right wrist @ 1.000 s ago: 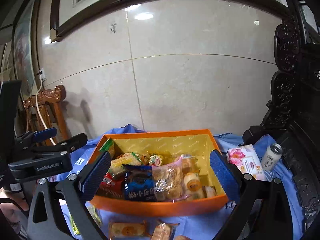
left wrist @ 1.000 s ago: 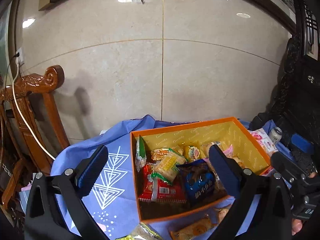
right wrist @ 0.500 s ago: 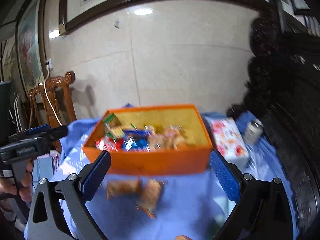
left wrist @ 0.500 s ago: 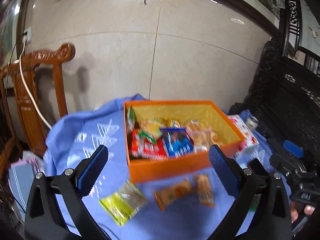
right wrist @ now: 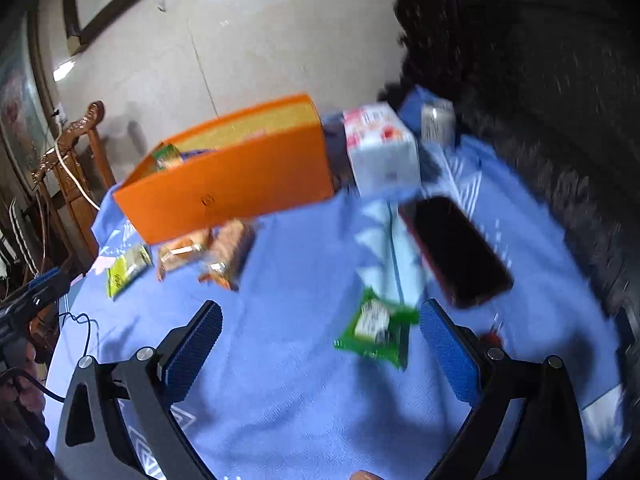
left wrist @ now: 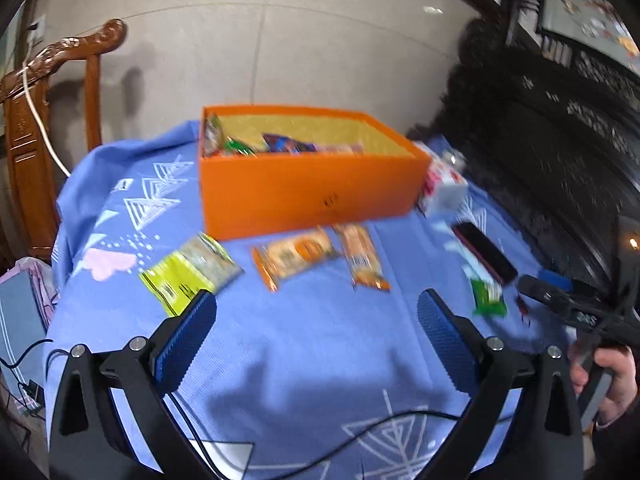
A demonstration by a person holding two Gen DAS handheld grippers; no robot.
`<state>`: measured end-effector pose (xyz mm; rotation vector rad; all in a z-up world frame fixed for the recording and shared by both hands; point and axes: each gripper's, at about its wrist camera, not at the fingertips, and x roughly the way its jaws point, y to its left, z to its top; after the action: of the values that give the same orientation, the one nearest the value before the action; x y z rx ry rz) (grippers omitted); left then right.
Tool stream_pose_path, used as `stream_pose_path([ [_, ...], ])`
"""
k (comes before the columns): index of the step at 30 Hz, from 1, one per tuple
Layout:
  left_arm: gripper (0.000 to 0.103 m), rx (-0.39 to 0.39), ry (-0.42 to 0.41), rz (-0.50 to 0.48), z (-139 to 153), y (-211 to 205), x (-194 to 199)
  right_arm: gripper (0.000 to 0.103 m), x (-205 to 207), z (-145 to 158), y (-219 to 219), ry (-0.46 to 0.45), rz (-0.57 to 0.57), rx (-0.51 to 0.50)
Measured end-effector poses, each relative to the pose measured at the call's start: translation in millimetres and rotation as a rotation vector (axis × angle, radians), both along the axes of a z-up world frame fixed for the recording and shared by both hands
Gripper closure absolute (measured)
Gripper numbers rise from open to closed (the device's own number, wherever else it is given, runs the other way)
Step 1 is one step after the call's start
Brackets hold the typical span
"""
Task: Organize snacks
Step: 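Grasp the yellow-green bag with the left tool while the right grasps the green plum pack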
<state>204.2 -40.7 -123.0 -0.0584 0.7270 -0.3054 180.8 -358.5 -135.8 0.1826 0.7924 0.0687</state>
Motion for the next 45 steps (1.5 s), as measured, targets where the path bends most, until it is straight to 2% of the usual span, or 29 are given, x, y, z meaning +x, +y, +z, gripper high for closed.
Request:
stream_pose_path([
  [5, 0.004, 0.056, -0.007, -0.021, -12.3, -10.7, -1.2, 0.005, 17.2, -29.9, -3.8, 0.033, -0.09, -0.005],
  [9, 0.004, 0.044, 0.028, 0.001, -20.0, -3.8, 10.6, 0.015, 33.3, -58.5, -5.6, 0.101, -0.15, 0.001],
  [13, 0.004, 0.034, 0.058, 0.032, -28.7, 6.2, 20.9, 0.022, 42.3, -75.7, -2.0, 0.12, -0.186, -0.051],
  [15, 0.004, 0.038, 0.059, 0.046, -33.2, 10.9, 24.6, 0.056, 44.6, -73.8, 0.6, 0.115, -0.195, -0.088],
  [18, 0.004, 0.076, 0.059, 0.062, -40.0, 18.3, 32.0, 0.062, 47.4, -70.9, 6.3, 0.138, -0.178, -0.111],
  [22, 0.004, 0.138, 0.038, 0.09, -41.1, 38.8, 51.5, 0.063, 39.7, -53.7, 27.5, 0.101, -0.103, -0.042],
  [25, 0.004, 0.153, 0.028, 0.066, -41.3, 57.9, 72.9, 0.062, 37.9, -46.4, 48.2, 0.089, -0.036, 0.006],
  [28, 0.004, 0.172, 0.031, -0.012, -46.3, 74.4, 98.0, 0.062, 37.2, -40.4, 70.3, 0.087, 0.036, 0.04],
  [32, 0.004, 0.172, 0.066, -0.133, -60.1, 90.9, 128.5, 0.062, 33.7, -32.8, 95.4, 0.078, 0.125, 0.034],
  [36, 0.004, 0.19, 0.128, -0.32, -78.7, 95.4, 150.9, 0.061, 32.8, -30.2, 106.1, 0.086, 0.147, 0.015],
  [40, 0.004, 0.288, 0.144, -0.374, -98.4, 95.9, 164.0, 0.061, 32.9, -30.4, 108.3, 0.105, 0.142, 0.003],
  [45, 0.004, 0.3, 0.132, -0.403, -109.0, 96.0, 166.2, 0.061, 36.8, -31.1, 108.0, 0.106, 0.137, -0.009],
])
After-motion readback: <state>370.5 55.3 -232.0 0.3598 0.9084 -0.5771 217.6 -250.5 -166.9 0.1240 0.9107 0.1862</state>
